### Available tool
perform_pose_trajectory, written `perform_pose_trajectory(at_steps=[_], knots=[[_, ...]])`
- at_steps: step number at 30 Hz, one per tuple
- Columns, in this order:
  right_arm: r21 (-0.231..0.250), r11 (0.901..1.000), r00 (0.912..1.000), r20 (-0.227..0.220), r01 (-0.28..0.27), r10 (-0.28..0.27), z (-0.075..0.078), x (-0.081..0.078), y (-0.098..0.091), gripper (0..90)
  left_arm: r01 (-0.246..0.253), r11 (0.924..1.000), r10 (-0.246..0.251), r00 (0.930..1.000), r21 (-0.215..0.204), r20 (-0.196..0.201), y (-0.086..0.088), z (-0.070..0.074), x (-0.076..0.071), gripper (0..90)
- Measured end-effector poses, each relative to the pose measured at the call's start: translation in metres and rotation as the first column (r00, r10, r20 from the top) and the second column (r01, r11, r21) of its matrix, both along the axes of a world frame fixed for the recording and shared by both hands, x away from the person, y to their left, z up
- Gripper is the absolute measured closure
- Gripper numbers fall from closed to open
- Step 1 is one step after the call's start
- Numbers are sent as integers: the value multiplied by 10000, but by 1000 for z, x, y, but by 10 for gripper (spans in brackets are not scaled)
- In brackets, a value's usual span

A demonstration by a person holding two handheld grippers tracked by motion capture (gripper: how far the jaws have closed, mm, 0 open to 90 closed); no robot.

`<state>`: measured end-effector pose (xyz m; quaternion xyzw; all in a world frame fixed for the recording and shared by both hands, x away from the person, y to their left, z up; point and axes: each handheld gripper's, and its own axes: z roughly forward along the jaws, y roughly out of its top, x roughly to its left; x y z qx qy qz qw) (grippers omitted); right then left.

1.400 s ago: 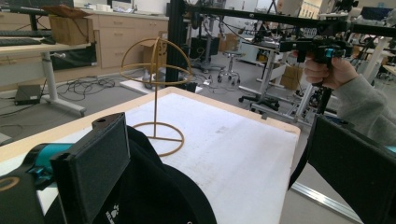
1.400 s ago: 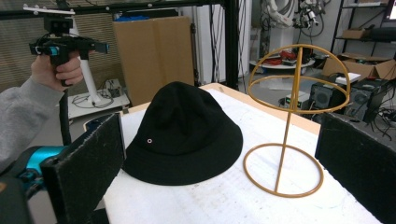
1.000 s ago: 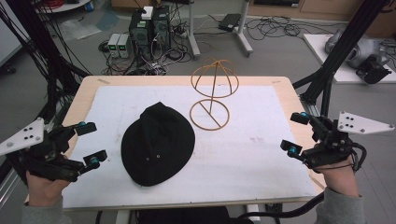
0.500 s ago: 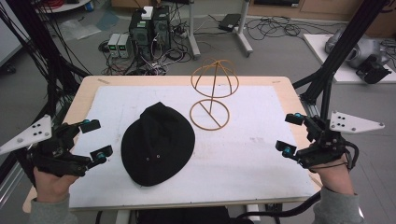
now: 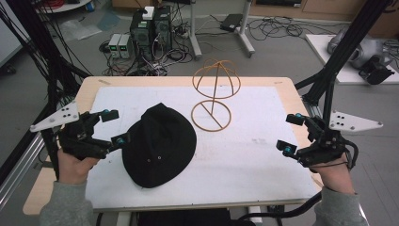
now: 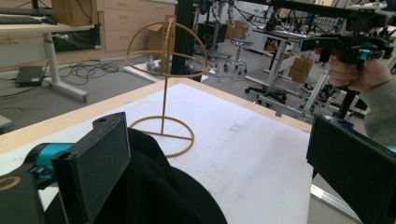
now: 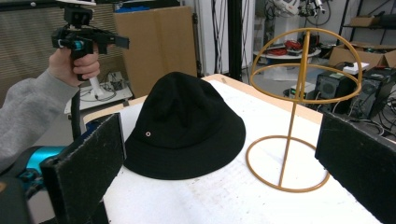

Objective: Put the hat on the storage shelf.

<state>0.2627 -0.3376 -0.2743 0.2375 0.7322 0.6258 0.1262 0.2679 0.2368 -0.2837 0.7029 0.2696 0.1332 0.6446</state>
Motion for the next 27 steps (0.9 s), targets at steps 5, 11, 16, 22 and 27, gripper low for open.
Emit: perform_pose_trajectory(at_steps=[5, 11, 16, 22, 27], knots=[[-40, 10000, 10000, 31, -59, 59, 0, -1, -1, 9, -45, 9992, 48, 10000, 394, -83, -13, 6, 17, 64], [-43, 9999, 9999, 67, -112, 113, 1, -2, -1, 9, -80, 9984, 88, 9999, 568, -135, -26, 14, 38, 64], [-29, 9999, 9999, 70, -110, 110, 0, -1, -2, 9, -126, 9972, 146, 9996, 742, -255, -39, 22, 57, 73], [-46, 9999, 9999, 83, -104, 104, 1, -1, -4, 9, -71, 9979, 95, 9993, 651, -375, -44, 22, 71, 73], [3, 10000, 9999, 140, -80, 80, 2, -2, -7, 8, -75, 9964, 150, 9960, 842, -880, -44, 9, 82, 73]])
